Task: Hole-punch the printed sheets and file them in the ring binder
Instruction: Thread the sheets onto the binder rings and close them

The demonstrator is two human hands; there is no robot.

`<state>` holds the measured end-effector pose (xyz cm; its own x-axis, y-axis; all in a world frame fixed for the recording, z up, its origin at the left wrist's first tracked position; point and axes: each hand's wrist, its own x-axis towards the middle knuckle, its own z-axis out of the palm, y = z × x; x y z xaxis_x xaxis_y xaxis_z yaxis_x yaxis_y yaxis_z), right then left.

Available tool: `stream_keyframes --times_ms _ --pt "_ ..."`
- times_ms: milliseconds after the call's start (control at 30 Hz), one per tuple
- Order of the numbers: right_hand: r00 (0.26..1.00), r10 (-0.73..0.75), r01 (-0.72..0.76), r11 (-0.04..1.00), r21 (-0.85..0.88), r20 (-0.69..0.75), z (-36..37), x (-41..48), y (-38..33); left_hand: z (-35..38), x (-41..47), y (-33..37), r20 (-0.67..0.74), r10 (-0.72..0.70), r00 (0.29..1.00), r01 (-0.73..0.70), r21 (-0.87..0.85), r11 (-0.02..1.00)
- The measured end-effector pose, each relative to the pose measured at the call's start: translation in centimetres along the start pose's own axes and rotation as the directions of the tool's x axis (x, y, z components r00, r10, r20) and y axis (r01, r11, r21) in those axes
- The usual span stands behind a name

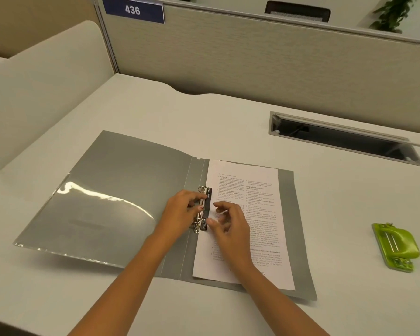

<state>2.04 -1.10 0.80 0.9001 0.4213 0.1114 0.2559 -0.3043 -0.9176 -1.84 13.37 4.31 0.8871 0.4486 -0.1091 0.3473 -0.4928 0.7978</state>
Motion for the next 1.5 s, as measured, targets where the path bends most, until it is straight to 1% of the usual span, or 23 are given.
stream_keyframes --times_ms 133,200,267,300,367,500,633,800,900,1033,1100,1167,1267,1400,1500 --pt "0.977 -0.051 0.068 0.995 -0.078 0.208 -0.6 0.7 0.3 -0.7 -0.1 -0.6 0.065 0.053 0.996 -0.051 -0.038 0.998" --pt "0.951 -0.040 0.093 0.983 -0.158 0.307 -0.9 1.4 0.5 -1.1 0.0 -0.8 0.103 0.015 0.995 -0.008 -0.076 0.997" --pt "0.921 -0.024 0.136 0.955 -0.262 0.389 -1.2 2.2 0.6 -1.5 0.1 -0.9 0.194 -0.017 0.981 0.037 -0.100 0.994" --pt "0.909 -0.025 0.165 0.938 -0.306 0.416 -1.3 2.5 0.7 -1.6 0.2 -1.0 0.245 -0.017 0.969 0.039 -0.083 0.996" --pt "0.892 -0.020 0.199 0.915 -0.352 0.452 -1.5 3.3 0.8 -1.7 0.3 -1.3 0.307 0.002 0.952 0.005 -0.020 1.000" --pt "0.868 0.025 0.184 0.911 -0.368 0.496 -1.9 4.9 0.6 -1.4 0.3 -1.6 0.311 0.070 0.948 -0.107 0.104 0.989" --pt "0.842 0.045 0.188 0.910 -0.370 0.538 -2.0 6.0 0.3 -1.0 0.1 -1.7 0.283 0.106 0.953 -0.147 0.128 0.981" --pt "0.815 0.016 0.259 0.883 -0.391 0.579 -2.1 6.7 0.2 -0.9 0.2 -1.4 0.304 0.144 0.942 -0.201 0.163 0.966" --pt "0.813 0.003 0.266 0.888 -0.376 0.582 -2.1 7.0 0.2 -1.0 0.0 -1.5 0.254 0.190 0.948 -0.236 0.163 0.958" --pt "0.851 -0.064 0.285 0.890 -0.356 0.521 -1.7 6.9 0.4 -0.3 -1.5 -2.2 0.100 0.256 0.961 -0.271 0.183 0.945" --pt "0.861 -0.091 0.297 0.889 -0.350 0.500 -1.5 6.8 0.6 0.2 -2.2 -2.5 0.020 0.264 0.964 -0.264 0.148 0.953" --pt "0.872 -0.086 0.279 0.896 -0.345 0.482 -1.4 6.8 0.8 0.7 -2.6 -2.6 -0.032 0.258 0.966 -0.252 0.122 0.960" --pt "0.876 -0.091 0.275 0.901 -0.337 0.473 -1.4 6.9 1.1 1.0 -2.7 -2.6 -0.065 0.240 0.969 -0.233 0.105 0.967" --pt "0.874 -0.137 0.319 0.886 -0.337 0.467 -1.5 6.7 1.5 1.3 -3.0 -2.8 -0.072 0.232 0.970 -0.224 0.104 0.969" --pt "0.873 -0.137 0.321 0.884 -0.339 0.468 -1.6 6.6 1.6 1.5 -2.9 -3.1 -0.079 0.234 0.969 -0.225 0.107 0.968"
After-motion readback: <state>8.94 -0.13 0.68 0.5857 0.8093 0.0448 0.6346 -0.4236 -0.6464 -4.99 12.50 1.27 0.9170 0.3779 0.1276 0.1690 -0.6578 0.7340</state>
